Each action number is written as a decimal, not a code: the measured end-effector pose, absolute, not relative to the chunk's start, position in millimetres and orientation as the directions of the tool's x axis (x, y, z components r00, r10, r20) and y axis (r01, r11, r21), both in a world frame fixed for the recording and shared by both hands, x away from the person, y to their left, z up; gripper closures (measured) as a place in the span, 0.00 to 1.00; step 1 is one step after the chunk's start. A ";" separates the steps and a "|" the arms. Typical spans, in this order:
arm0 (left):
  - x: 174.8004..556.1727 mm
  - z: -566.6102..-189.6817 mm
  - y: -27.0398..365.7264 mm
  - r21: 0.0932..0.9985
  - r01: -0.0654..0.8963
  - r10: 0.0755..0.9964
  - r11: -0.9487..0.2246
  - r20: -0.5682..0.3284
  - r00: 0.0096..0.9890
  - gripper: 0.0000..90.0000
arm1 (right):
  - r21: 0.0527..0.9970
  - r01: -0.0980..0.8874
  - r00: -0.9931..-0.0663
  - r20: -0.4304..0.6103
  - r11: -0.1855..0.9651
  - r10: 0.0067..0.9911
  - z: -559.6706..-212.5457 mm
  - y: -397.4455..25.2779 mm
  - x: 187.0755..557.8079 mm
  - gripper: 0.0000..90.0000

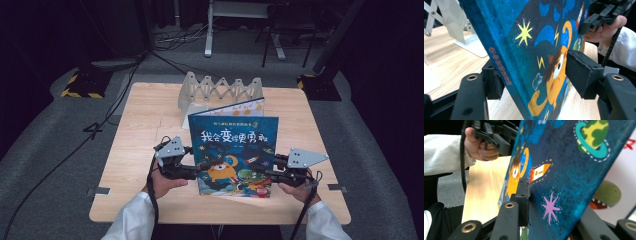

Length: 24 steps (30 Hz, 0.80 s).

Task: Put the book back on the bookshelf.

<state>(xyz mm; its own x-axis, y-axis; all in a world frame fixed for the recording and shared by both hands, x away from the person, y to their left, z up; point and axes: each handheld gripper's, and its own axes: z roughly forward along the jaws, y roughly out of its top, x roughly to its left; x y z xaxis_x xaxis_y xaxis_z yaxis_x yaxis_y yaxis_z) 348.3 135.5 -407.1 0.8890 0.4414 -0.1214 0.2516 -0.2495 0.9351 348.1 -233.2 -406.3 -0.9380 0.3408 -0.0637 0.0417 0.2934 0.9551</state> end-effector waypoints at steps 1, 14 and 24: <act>346.0 -405.2 136.6 0.940 0.236 0.440 -0.247 -0.108 0.892 0.46 | 0.955 0.044 -0.937 -0.062 0.293 0.342 -406.6 -233.8 348.6 0.77; 321.9 -404.9 122.5 0.958 0.122 0.455 -0.258 0.009 0.891 0.72 | 0.962 0.076 -0.887 -0.055 0.263 0.459 -421.2 -245.3 349.6 0.65; 311.5 -436.1 109.3 0.941 0.124 0.423 -0.316 0.023 0.906 0.80 | 0.963 0.090 -0.861 -0.053 0.254 0.506 -429.5 -252.7 340.6 0.55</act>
<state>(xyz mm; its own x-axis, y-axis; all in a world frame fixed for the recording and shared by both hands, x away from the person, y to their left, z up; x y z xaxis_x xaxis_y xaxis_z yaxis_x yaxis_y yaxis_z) 311.5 109.3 -436.1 0.9058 0.4230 0.0230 0.1235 -0.3156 0.9408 340.6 -252.7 -429.5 -0.8607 0.5064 -0.0530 0.0902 0.2540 0.9630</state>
